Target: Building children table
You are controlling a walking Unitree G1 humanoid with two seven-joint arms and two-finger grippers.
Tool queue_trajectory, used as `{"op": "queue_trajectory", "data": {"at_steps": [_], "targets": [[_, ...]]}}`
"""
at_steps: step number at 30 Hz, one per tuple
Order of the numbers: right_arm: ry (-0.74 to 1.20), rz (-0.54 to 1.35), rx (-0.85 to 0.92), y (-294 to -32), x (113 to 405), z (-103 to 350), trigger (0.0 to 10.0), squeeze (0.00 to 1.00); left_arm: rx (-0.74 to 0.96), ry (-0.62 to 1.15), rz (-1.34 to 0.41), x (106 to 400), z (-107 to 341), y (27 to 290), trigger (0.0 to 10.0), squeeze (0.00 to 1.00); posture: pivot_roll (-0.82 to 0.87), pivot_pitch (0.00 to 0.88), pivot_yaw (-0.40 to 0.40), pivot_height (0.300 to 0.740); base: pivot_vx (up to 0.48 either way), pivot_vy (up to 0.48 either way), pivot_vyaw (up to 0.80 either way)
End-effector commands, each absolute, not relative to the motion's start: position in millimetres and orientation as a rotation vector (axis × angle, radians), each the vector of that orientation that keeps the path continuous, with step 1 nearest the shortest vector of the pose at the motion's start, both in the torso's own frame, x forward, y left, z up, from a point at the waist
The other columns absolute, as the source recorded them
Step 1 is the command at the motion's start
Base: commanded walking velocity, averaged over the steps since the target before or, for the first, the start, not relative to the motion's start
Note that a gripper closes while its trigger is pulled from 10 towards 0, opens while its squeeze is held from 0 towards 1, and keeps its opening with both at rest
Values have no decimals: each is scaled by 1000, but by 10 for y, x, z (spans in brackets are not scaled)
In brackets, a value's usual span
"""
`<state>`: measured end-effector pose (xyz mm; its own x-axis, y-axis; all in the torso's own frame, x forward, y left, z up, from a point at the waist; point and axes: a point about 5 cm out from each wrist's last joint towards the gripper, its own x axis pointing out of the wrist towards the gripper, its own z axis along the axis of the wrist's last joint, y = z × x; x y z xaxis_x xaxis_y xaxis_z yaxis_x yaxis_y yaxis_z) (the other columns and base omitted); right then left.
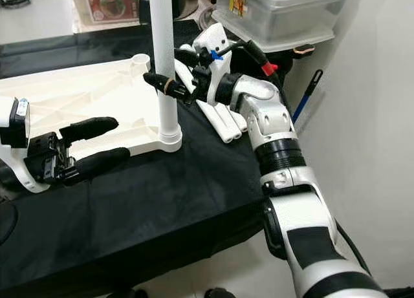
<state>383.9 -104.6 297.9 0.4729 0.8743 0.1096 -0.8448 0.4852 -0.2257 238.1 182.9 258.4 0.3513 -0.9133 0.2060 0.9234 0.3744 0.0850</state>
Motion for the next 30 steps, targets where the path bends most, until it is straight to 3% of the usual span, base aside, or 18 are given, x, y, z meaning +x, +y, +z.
{"op": "queue_trajectory", "data": {"at_steps": [1,10,16,23,28,30], "targets": [[-239,1065,-168,-1064,3838,3017,0,0,-39,-215,-1210,2352,2587,1808,10000,0,4,169,-38,740,0,0,0],[-227,1020,-222,-1098,3891,3011,0,0,-34,-220,-1214,2359,2608,1802,10000,0,-3,167,-39,740,0,0,0],[-221,924,-272,-857,3853,2920,0,0,-34,-226,-1212,2366,2607,1778,10000,0,-6,165,-41,740,0,0,0],[-135,572,-141,-631,3866,2788,0,0,-40,-234,-1204,2394,2594,1738,10000,0,-10,157,-45,740,0,0,0],[-132,523,-111,-549,3821,2751,0,0,-39,-235,-1201,2401,2595,1729,10000,0,-9,156,-45,740,0,0,0],[-126,495,-64,-403,3727,2694,0,0,-39,-238,-1197,2405,2595,1723,10000,0,-8,150,-49,740,0,0,0]]}}
